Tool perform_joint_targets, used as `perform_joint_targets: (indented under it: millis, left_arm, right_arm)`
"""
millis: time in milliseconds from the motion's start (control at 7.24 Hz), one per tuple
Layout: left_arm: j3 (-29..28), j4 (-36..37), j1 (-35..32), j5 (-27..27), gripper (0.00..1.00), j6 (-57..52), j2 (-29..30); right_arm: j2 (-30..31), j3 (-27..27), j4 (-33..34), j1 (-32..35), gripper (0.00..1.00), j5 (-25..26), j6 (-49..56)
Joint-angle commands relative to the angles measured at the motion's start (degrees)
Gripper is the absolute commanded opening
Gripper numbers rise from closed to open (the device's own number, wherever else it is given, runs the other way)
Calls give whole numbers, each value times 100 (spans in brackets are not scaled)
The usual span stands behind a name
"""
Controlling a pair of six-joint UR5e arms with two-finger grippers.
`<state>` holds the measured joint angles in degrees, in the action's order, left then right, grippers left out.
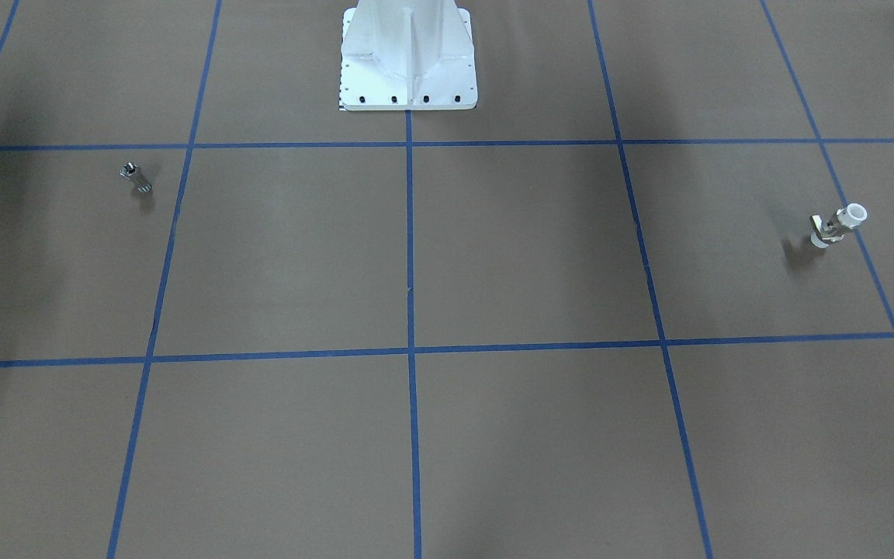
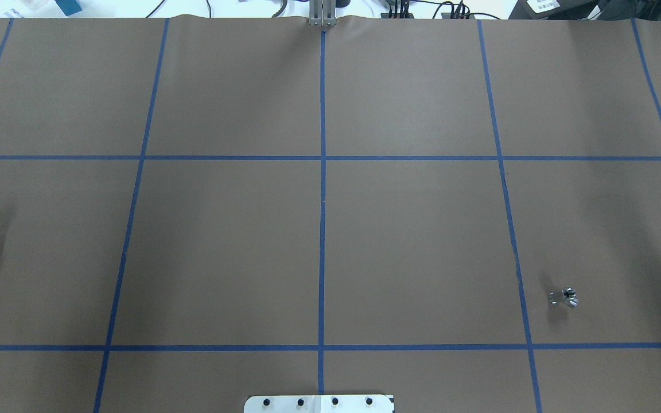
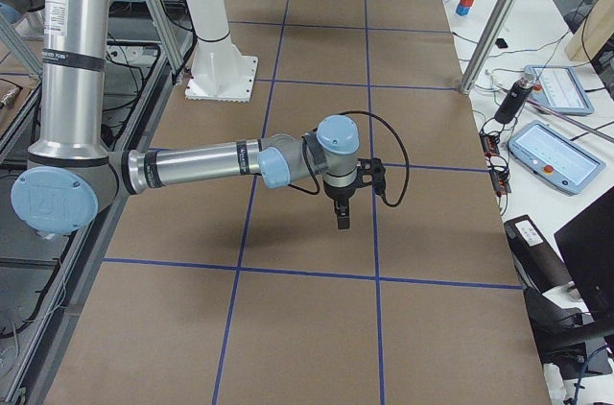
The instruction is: Assemble PPR valve and pipe with both arms
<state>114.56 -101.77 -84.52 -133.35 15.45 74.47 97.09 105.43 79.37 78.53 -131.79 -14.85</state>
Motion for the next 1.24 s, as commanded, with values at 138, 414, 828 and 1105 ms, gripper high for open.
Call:
perform_joint_targets:
  millis: [138,414,828,1105]
  left_arm:
    - [-109,-45,6,-103,100,29,-29]
    - [-250,-62,-3,-129,100,37,-29]
    - [-643,-307,23,-453,100,20,-21]
    - [-1439,-458,154,-384,100,29,624]
  right_arm:
    - [-59,30,446,48,99,-319,-1]
    - [29,39,422,101,99,-418,-1]
    - [143,39,360,101,99,-400,0]
    - [117,4,352,66,99,-609,17]
